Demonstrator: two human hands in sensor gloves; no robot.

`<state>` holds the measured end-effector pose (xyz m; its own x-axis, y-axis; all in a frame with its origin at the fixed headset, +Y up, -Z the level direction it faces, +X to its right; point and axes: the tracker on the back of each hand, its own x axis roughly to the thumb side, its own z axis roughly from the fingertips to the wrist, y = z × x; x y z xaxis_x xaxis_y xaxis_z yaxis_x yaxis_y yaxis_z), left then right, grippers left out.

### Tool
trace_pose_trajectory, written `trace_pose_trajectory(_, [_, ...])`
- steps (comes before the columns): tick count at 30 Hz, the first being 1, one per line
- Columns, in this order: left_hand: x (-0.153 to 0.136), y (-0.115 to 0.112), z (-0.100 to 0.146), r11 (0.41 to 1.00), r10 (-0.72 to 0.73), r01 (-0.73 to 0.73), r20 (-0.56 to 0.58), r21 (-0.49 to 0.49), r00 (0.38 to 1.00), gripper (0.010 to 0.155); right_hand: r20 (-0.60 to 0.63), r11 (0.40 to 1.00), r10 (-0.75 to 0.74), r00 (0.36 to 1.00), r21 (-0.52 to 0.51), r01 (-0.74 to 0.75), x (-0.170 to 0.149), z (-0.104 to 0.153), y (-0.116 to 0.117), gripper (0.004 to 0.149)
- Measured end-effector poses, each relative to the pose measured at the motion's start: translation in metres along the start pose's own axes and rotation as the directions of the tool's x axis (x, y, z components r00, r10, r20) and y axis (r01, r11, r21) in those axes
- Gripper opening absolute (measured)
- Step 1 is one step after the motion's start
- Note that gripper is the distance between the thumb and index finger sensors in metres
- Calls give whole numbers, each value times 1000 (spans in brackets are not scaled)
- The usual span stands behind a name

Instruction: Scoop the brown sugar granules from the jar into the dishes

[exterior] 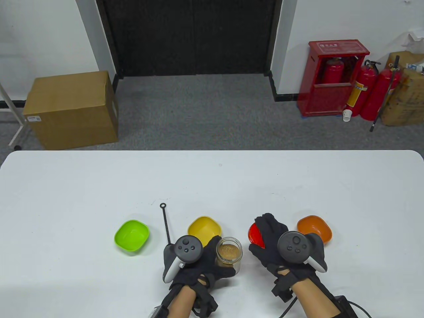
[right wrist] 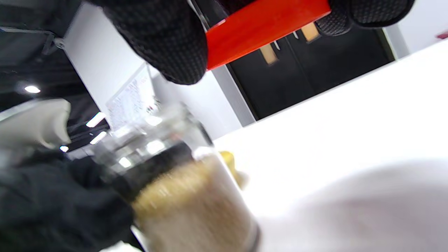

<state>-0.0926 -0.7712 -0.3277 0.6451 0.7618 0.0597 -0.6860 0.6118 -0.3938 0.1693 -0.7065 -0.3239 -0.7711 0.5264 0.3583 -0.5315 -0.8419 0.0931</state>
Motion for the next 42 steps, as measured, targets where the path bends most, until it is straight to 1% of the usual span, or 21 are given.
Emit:
trace_pose_trajectory(3, [-1, 0, 0, 1000, 2, -2, 0, -3, 1000, 106, -68, 996, 18, 998, 88, -12, -15, 0, 15, 78])
trace_pose_trajectory(4, [-1, 1, 0, 1000, 3, -3, 0, -4, 1000, 106, -79, 995, 23, 997, 96, -16, -17, -1, 18, 77])
trace_pose_trajectory(6, [-1, 1, 0, 1000, 0, 0, 0, 0, 1000, 106, -130, 986, 46, 990, 162, -25, -24, -2, 29, 76])
trace_pose_trajectory(10, [-1, 1, 0, 1000, -1, 1, 0, 1, 1000, 106, -180, 976, 84, 980, 214, -44, -31, -4, 41, 75])
trace_pose_trajectory(18, [-1, 1, 1, 1000, -2, 2, 0, 3, 1000, 105, -214, 965, 143, 966, 248, -88, -38, -5, 48, 72])
trace_pose_trajectory(21, [-1, 1, 1, 1000, -7, 7, -1, 5, 1000, 105, -232, 953, 159, 960, 289, -88, -39, -5, 49, 71])
trace_pose_trajectory(22, [-1, 1, 1, 1000, -8, 8, -2, 6, 1000, 105, -228, 954, 163, 960, 286, -94, -38, -6, 49, 71])
trace_pose_trajectory(26, [0, 3, 0, 999, -30, 30, -8, 12, 1000, 105, -228, 939, 190, 955, 326, -109, -38, -6, 51, 69])
trace_pose_trajectory(28, [0, 3, 0, 999, -41, 41, -8, 13, 999, 105, -221, 940, 197, 955, 320, -119, -37, -6, 50, 69])
trace_pose_trajectory(30, [1, 4, 0, 998, -58, 58, -7, 14, 998, 105, -220, 941, 174, 960, 326, -95, -36, -6, 48, 70])
trace_pose_trajectory(37, [7, 9, 0, 990, -141, 141, 12, 9, 990, 102, -145, 978, 57, 988, 208, -26, -26, -1, 32, 62])
trace_pose_trajectory(40, [12, 19, 3, 980, -197, 197, 14, -7, 980, 98, -104, 986, 22, 994, 167, -4, -19, 2, 24, 60])
trace_pose_trajectory(42, [15, 27, 6, 963, -269, 269, 16, 11, 963, 90, -84, 989, 4, 996, 145, 9, -16, 4, 21, 59])
